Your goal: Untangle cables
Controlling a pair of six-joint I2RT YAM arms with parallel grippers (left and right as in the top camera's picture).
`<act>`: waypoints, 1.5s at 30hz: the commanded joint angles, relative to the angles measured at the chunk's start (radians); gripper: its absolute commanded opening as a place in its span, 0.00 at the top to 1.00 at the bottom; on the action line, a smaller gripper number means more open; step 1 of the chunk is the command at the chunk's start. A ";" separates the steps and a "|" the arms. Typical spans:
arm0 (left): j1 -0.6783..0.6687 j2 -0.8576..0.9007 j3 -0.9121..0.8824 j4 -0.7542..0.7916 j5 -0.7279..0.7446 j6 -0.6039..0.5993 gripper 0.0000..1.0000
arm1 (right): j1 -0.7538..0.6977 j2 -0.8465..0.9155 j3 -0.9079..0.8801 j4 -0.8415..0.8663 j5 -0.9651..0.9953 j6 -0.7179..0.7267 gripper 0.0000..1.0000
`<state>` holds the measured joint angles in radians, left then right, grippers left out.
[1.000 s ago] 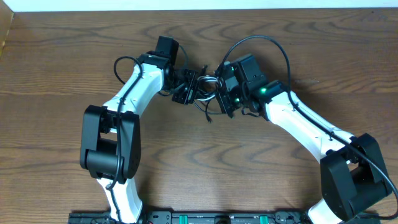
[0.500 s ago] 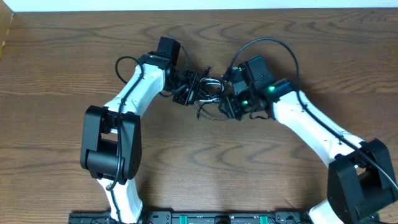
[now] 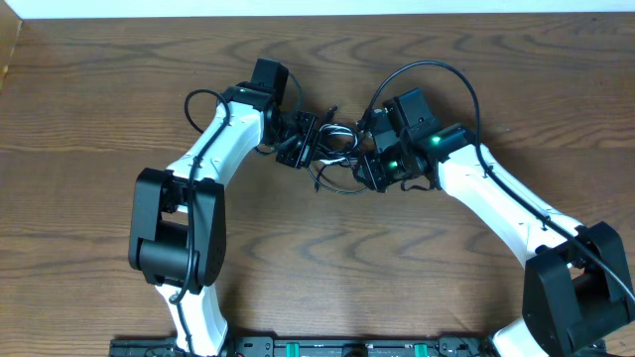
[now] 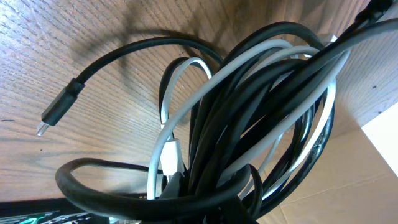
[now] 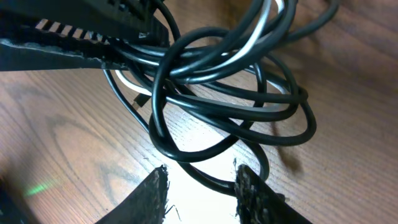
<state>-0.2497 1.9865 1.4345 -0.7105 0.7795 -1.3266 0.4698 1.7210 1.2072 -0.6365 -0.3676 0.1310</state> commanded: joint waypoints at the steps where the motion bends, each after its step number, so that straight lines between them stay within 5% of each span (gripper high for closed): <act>1: 0.002 -0.021 -0.002 -0.006 0.009 0.018 0.93 | 0.023 -0.015 0.005 -0.035 -0.008 0.003 0.65; 15: 0.002 -0.021 -0.002 -0.006 0.009 0.018 0.92 | 0.072 -0.013 -0.025 0.018 0.213 0.002 0.80; 37: 0.002 -0.021 -0.002 -0.006 0.009 0.018 0.92 | 0.103 0.000 -0.026 -0.040 0.182 0.003 0.92; 40: 0.002 -0.021 -0.002 -0.006 0.009 0.018 0.93 | 0.103 0.000 -0.026 -0.010 0.182 0.003 0.99; 41: 0.002 -0.021 -0.002 -0.006 0.009 0.018 0.93 | 0.104 0.000 -0.026 -0.006 0.182 0.003 0.99; 43: 0.002 -0.021 -0.002 -0.006 0.009 0.029 0.92 | 0.103 0.000 -0.026 -0.007 0.182 0.002 0.70; 45: 0.002 -0.021 -0.002 -0.006 0.010 0.037 0.92 | 0.103 0.000 -0.026 -0.019 0.182 0.002 0.64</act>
<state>-0.2497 1.9865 1.4345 -0.7109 0.7799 -1.3212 0.5709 1.7210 1.1877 -0.6479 -0.1856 0.1329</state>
